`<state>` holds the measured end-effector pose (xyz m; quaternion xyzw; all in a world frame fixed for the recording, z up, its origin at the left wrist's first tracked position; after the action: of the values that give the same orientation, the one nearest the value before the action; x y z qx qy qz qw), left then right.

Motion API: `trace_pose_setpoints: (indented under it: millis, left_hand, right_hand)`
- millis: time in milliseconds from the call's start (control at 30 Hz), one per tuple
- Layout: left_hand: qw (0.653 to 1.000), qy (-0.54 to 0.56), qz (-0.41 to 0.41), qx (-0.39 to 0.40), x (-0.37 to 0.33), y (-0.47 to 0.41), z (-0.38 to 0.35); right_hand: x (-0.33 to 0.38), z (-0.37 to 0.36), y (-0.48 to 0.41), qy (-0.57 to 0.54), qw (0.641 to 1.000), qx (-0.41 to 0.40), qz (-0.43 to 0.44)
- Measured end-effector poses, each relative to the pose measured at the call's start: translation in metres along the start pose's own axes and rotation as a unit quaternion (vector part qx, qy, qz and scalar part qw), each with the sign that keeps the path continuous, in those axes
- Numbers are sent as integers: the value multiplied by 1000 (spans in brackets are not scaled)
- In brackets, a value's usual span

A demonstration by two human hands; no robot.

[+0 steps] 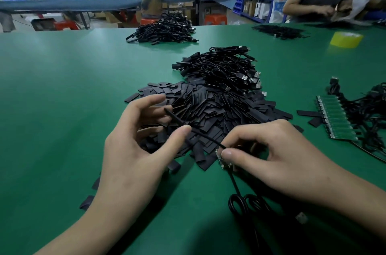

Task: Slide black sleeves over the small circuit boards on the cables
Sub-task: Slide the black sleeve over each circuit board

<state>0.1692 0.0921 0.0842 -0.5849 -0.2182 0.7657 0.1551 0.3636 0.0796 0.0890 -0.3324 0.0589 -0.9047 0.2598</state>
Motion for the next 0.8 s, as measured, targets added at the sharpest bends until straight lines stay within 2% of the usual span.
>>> trace_pose_setpoints:
  millis: [133, 300, 467, 533, 600, 667, 800]
  left_hand:
    - [997, -75, 3, 27, 4, 0, -6]
    - [969, -216, -65, 99, -4, 5, -25]
    - [942, -280, -101, 155, -6, 12, -40]
    - [932, -298, -115, 173, -9, 15, -45]
    - [920, -313, -126, 198, -10, 18, -50]
    - [910, -326, -134, 220, -11, 21, -54]
    - [908, -331, -126, 224, -10, 21, -54]
  right_hand:
    - [-15, 28, -3, -7, 996, -85, -34]
    - [-36, 74, -32, 161, 972, -144, -87]
    - [-34, 124, -119, 278, 942, -182, -51]
    - [-32, 138, -164, 323, 929, -176, -44]
    - [-34, 140, -199, 358, 922, -136, -64]
    - [-35, 129, -215, 343, 931, -92, -79]
    - [-3, 78, -176, 264, 964, -35, -8]
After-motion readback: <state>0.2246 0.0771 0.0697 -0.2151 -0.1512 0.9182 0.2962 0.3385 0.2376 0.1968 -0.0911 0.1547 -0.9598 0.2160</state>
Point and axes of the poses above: each hand's wrist, its own y-axis away from the middle knuckle, its own z-axis out of the back of the hand, x = y × z, the point moved 10 cm from there along -y, towards the middle knuckle, and after that the axes turned 2 degrees about x, right-handed, at the moved point
